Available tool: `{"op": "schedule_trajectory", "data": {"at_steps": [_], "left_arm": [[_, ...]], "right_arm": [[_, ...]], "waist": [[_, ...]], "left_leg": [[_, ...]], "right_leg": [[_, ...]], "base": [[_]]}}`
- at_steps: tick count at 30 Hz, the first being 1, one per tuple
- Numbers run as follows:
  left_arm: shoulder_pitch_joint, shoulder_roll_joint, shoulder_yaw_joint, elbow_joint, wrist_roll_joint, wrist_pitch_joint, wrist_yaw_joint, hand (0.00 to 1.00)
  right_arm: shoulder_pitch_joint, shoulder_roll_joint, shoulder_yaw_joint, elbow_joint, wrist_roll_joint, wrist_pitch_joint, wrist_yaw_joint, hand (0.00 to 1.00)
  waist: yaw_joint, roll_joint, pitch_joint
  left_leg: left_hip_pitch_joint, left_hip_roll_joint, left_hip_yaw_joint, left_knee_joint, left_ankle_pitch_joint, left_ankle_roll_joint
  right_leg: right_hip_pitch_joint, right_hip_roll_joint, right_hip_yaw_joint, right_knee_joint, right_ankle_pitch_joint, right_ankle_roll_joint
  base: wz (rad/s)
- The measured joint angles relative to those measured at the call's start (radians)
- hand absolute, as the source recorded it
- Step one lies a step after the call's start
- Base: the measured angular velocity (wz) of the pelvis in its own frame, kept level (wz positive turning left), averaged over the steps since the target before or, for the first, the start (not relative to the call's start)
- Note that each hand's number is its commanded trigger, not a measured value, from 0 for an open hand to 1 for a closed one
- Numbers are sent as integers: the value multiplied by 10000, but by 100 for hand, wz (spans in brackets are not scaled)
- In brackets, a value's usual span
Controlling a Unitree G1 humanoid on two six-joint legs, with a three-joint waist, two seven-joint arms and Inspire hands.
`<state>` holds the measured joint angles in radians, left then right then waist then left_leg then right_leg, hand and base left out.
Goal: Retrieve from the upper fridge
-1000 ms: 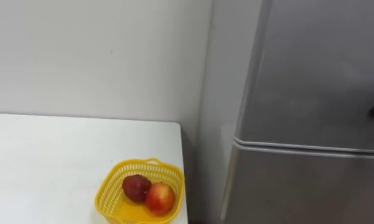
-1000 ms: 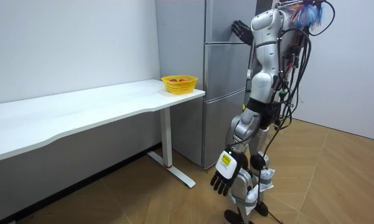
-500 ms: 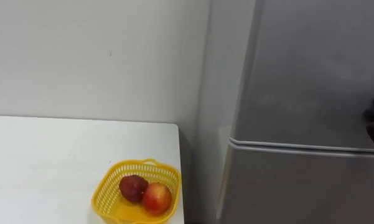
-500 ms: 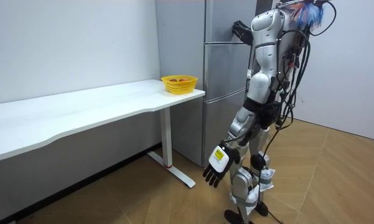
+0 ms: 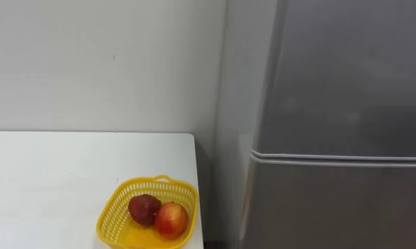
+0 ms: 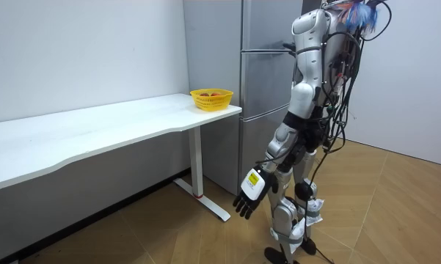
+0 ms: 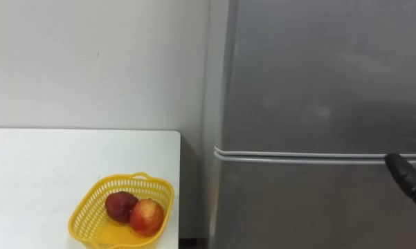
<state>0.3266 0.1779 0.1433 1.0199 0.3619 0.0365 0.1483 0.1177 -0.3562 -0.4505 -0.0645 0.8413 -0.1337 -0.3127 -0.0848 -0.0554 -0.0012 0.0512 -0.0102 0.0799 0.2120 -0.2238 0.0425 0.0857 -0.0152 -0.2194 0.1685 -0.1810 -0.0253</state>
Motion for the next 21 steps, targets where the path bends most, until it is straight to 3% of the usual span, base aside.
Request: {"op": "schedule_trajectory", "data": {"at_steps": [5, 11, 16, 19, 21], "left_arm": [[-124, -25, 2, -383, 33, 112, 4, 0], [-432, -61, -84, -512, 30, 291, -80, 0], [-407, -58, -80, -496, 15, 325, -175, 0], [-377, -62, -44, -400, 198, 381, -261, 0], [-369, -82, -34, -126, 226, 468, -311, 0]], "right_arm": [[436, 136, -68, 2343, 34, 62, -763, 0], [731, 840, 170, 5887, -624, 718, -767, 0], [762, 993, 385, 8396, -647, 932, -723, 0], [785, 1251, 625, 9855, -1859, 942, -348, 0], [967, 1434, 934, 10545, -2643, 1230, -289, 0]], "waist": [[-30, 16, -29], [-202, -13, -42], [-230, -66, -41], [-181, -110, -39], [-34, -118, -52]], "left_leg": [[48, -13, 70, -163, 26, 25], [156, -7, 234, -240, 27, 22], [194, -23, 229, -272, 27, 24], [340, -18, 242, -277, 25, 24], [480, -21, 221, -333, 14, 27]], "right_leg": [[-51, 18, 212, -1, 5, 12], [-19, 16, 251, 1, -15, 31], [2, -1, 277, -9, -35, 53], [130, 10, 281, -16, -64, 41], [185, 3, 276, 7, -122, 45]], "base": [[-12], [-4], [0], [0], [0]]}}
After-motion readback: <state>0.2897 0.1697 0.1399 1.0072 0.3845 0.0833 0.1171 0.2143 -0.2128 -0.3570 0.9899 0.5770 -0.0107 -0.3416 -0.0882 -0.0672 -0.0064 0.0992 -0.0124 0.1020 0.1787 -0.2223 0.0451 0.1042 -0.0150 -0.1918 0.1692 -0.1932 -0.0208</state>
